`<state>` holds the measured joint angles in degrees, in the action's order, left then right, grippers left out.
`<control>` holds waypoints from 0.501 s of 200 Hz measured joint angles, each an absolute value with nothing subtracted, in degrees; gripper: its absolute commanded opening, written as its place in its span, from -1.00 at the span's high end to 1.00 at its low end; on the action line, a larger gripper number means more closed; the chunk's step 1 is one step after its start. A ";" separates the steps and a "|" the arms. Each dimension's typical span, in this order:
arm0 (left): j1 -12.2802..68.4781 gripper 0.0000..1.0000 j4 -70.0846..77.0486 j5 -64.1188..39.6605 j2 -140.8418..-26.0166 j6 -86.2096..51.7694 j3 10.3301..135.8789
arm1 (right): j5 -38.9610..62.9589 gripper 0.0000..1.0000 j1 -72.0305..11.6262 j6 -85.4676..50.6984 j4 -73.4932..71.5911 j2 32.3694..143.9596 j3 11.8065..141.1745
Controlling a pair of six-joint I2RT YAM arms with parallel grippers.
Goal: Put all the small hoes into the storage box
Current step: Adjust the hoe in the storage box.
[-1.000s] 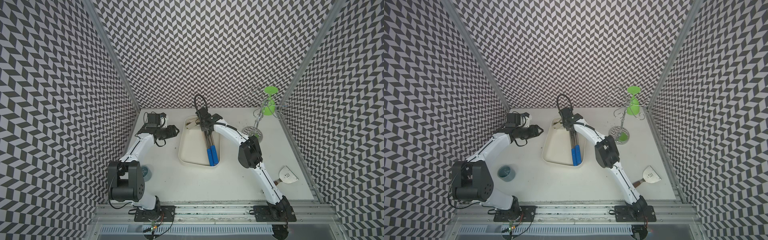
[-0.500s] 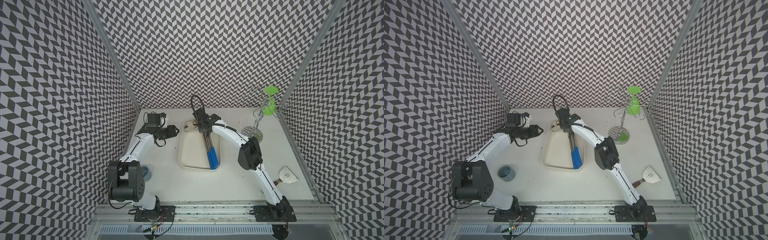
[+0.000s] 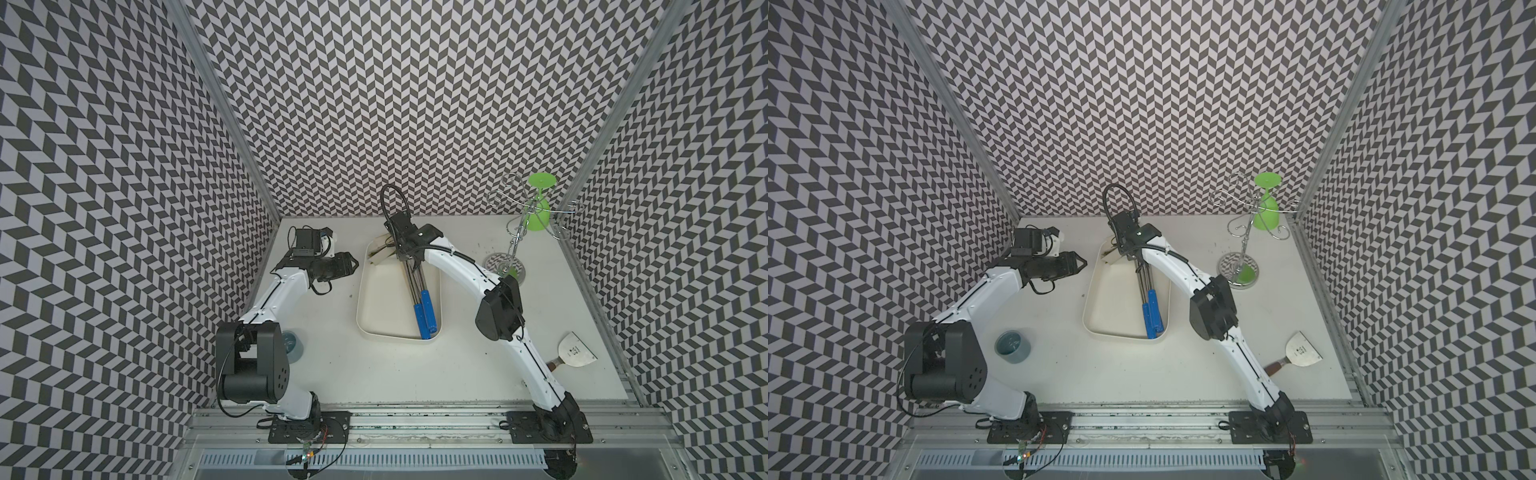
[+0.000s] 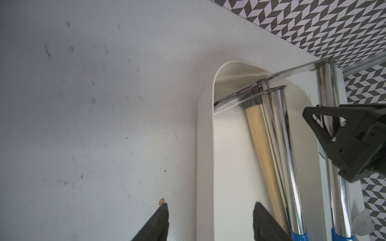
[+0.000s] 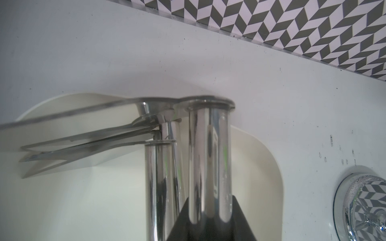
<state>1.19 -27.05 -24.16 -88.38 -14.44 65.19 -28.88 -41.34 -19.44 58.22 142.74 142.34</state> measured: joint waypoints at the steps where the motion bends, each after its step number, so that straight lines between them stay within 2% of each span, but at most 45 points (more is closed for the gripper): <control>1: 1.19 -0.29 -27.05 -24.16 -88.38 -14.44 65.19 | -28.93 0.77 -41.34 -19.46 58.24 142.74 142.34; 100: 1.08 -0.29 -27.05 -24.16 -88.38 -14.44 65.19 | -31.14 0.79 -44.97 -19.51 58.81 140.33 140.38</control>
<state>1.08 -27.05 -24.16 -88.38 -14.44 65.19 -31.14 -44.97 -19.51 58.81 140.33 140.38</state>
